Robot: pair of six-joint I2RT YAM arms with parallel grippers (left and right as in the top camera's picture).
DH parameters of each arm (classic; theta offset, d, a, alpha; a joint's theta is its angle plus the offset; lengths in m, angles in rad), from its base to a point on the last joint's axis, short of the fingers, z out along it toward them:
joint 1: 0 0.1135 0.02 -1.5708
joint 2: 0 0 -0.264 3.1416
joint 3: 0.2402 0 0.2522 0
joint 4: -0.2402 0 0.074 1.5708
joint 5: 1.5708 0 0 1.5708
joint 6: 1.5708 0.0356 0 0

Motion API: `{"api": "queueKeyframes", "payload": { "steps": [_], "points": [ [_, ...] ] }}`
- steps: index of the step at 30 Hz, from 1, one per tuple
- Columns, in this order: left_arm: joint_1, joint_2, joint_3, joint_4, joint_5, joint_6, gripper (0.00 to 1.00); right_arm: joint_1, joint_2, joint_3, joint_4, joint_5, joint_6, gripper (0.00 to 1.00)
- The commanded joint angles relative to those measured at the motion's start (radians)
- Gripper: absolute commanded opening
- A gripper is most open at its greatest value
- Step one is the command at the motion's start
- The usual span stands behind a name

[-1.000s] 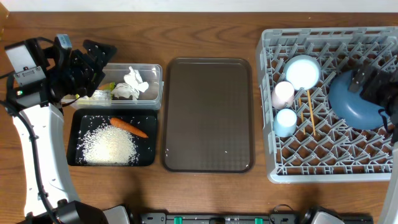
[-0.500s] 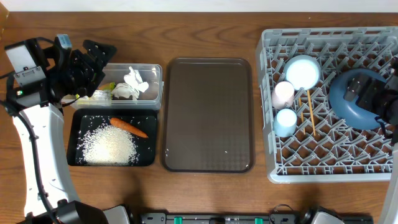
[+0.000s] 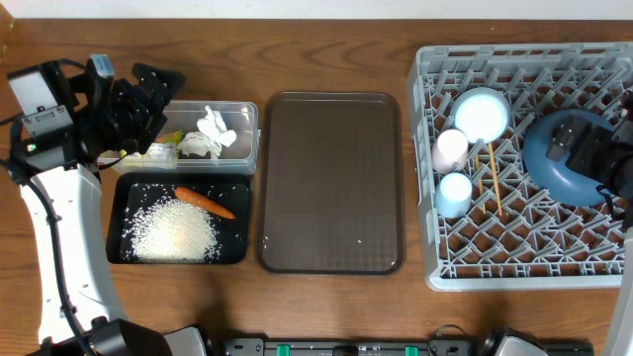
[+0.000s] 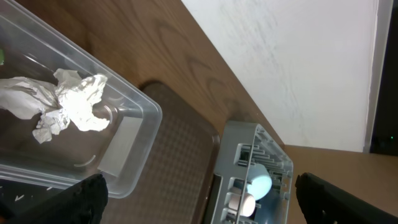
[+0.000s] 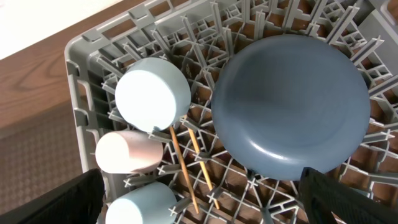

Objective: Sort waste into correct bins and load items into the dishwasher rack

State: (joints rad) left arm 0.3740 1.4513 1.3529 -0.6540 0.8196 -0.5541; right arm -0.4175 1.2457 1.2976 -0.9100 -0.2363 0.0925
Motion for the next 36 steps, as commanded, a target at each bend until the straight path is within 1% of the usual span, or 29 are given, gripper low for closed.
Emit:
{"api": "queueKeyframes", "payload": {
  "steps": [1,9,13,16,20,28,32,34,36],
  "points": [
    [0.003,0.000,-0.003,0.000,-0.002,-0.005,0.98,0.006,-0.004,0.008,-0.003,-0.011,-0.004,0.99],
    [0.003,0.000,-0.003,0.000,-0.002,-0.005,0.98,0.006,0.005,0.007,-0.003,-0.011,-0.004,0.99],
    [0.003,0.000,-0.003,0.000,-0.002,-0.005,0.98,0.011,-0.050,0.007,-0.003,-0.011,-0.004,0.99],
    [0.003,0.000,-0.003,0.000,-0.002,-0.005,0.98,0.039,-0.133,0.007,-0.003,-0.011,-0.004,0.99],
    [0.003,0.000,-0.003,0.000,-0.002,-0.005,0.98,0.124,-0.259,0.007,-0.003,-0.011,-0.004,0.99],
    [0.003,0.000,-0.003,0.000,-0.002,-0.005,0.98,0.414,-0.501,-0.006,0.005,0.013,-0.005,0.99],
    [0.003,0.000,-0.003,0.000,-0.002,-0.005,0.98,0.509,-0.641,-0.075,0.055,0.076,-0.004,0.99],
    [0.003,0.000,-0.003,0.000,-0.002,-0.005,0.98,0.517,-0.721,-0.139,0.097,0.079,-0.004,0.99],
    [0.003,0.000,-0.003,0.000,-0.002,-0.005,0.98,0.516,-0.812,-0.234,0.182,0.079,-0.003,0.99]
  ]
}}
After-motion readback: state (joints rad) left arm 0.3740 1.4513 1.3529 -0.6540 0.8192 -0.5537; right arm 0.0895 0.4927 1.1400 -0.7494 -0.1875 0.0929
